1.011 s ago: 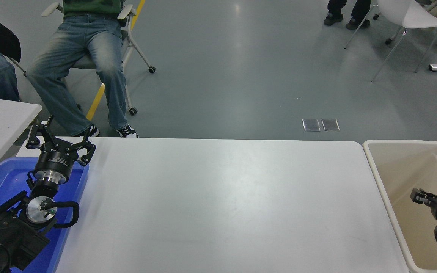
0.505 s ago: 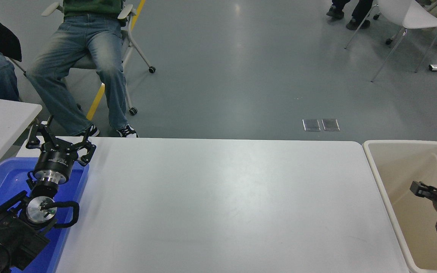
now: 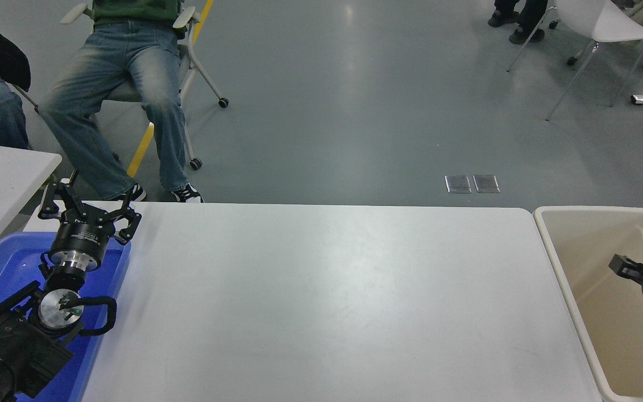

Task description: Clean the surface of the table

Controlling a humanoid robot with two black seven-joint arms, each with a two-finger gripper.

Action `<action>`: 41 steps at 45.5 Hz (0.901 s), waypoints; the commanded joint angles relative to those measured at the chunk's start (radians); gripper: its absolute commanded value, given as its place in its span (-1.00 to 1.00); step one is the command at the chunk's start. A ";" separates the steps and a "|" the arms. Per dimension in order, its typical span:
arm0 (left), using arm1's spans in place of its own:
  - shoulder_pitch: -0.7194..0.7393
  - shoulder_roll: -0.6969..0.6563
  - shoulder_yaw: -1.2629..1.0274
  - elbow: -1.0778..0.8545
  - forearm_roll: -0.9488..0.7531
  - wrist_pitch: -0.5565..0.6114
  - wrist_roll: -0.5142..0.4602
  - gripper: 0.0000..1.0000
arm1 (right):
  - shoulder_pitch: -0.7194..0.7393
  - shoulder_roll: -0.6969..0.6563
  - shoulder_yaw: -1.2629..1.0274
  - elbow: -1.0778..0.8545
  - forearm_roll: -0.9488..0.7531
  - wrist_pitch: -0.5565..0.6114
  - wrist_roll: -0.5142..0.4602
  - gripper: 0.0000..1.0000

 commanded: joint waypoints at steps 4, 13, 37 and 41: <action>0.000 0.000 0.000 0.000 0.000 0.000 0.000 1.00 | 0.038 -0.052 0.480 0.176 0.058 -0.005 0.006 0.96; 0.000 0.000 0.000 0.000 0.000 0.000 0.000 1.00 | 0.016 -0.151 0.819 0.374 0.060 0.001 0.001 0.96; 0.000 0.000 0.000 0.000 0.000 0.000 0.000 1.00 | -0.224 -0.208 1.275 0.916 0.190 0.004 0.006 0.99; 0.000 0.000 0.000 0.000 0.000 0.000 0.000 1.00 | -0.244 -0.213 1.277 0.954 0.253 0.041 0.012 0.99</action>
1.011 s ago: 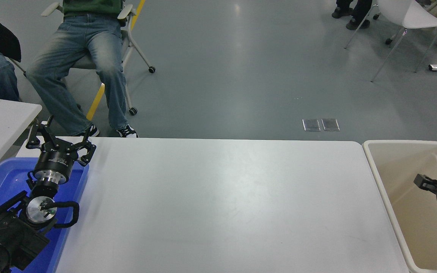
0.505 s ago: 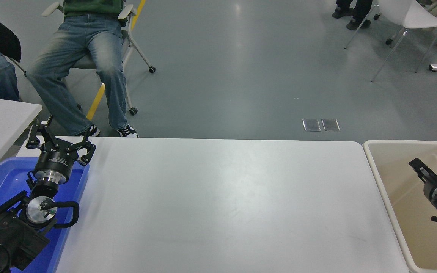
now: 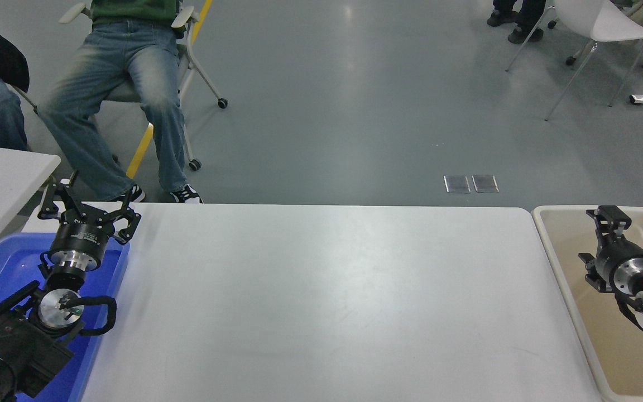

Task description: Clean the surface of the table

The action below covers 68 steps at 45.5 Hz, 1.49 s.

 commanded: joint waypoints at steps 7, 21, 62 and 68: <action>0.000 0.000 0.000 0.000 0.000 0.000 0.000 1.00 | -0.135 -0.012 0.154 0.236 0.149 0.225 0.045 0.99; 0.000 0.000 0.000 0.000 0.001 0.000 0.000 1.00 | -0.092 0.108 0.140 0.111 0.135 0.312 0.198 1.00; 0.000 0.000 0.000 0.000 0.000 0.000 0.000 1.00 | 0.173 0.438 -0.046 -0.456 0.172 0.265 0.406 1.00; 0.000 0.000 0.000 0.000 0.001 0.000 0.000 1.00 | 0.173 0.438 -0.044 -0.456 0.207 0.257 0.406 1.00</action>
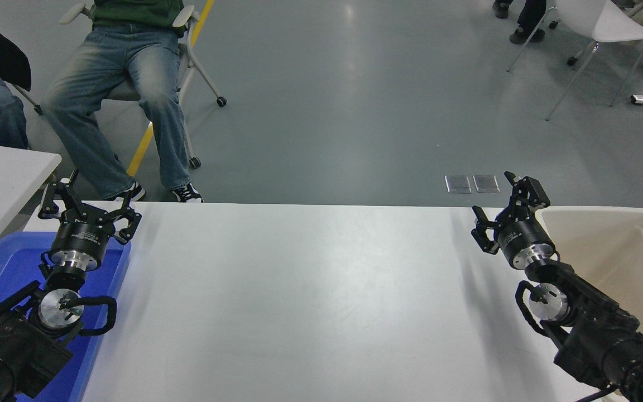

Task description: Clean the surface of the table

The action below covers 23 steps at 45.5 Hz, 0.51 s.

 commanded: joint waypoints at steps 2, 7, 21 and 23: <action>0.000 0.000 0.000 0.000 0.000 0.001 0.000 1.00 | 0.017 0.030 0.001 -0.050 0.049 -0.028 0.028 1.00; 0.000 0.000 0.000 0.000 0.000 0.001 0.000 1.00 | 0.002 0.030 -0.002 -0.048 0.050 -0.036 0.050 1.00; 0.000 0.000 0.000 0.000 0.001 0.001 0.000 1.00 | -0.009 0.028 -0.025 -0.050 0.049 -0.036 0.100 1.00; 0.000 0.000 0.000 0.000 0.000 0.001 0.000 1.00 | -0.009 0.028 -0.025 -0.048 0.049 -0.034 0.100 1.00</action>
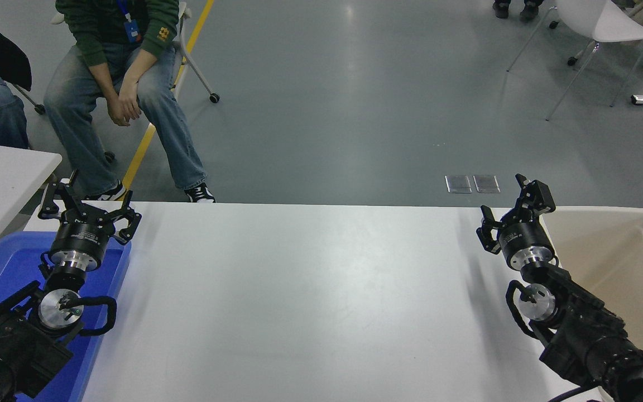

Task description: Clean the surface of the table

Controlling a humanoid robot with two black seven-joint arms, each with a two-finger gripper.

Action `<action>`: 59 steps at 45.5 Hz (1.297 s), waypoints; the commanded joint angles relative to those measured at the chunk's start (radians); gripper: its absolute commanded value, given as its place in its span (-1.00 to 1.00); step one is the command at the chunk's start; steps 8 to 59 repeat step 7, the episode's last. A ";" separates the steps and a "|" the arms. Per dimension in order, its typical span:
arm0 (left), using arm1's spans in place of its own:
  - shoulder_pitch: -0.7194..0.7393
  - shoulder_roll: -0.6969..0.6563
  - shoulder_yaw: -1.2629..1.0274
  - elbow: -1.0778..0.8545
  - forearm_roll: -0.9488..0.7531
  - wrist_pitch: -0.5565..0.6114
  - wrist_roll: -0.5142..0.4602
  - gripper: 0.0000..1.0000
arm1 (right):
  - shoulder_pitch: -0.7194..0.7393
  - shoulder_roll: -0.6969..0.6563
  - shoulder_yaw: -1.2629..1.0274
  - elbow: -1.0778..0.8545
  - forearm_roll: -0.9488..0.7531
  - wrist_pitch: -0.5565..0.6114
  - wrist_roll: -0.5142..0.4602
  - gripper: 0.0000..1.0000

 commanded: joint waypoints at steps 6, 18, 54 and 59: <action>0.000 0.000 0.000 0.000 0.000 0.000 0.000 1.00 | -0.005 0.002 -0.008 -0.005 0.004 -0.004 0.020 1.00; 0.000 0.000 0.000 0.000 0.000 0.000 0.000 1.00 | -0.005 0.002 -0.008 -0.005 0.004 -0.004 0.022 1.00; 0.000 0.000 0.000 0.000 0.000 0.000 0.000 1.00 | -0.005 0.002 -0.008 -0.005 0.004 -0.004 0.022 1.00; 0.000 0.000 0.000 0.000 0.000 0.000 0.000 1.00 | -0.005 0.002 -0.008 -0.005 0.004 -0.004 0.022 1.00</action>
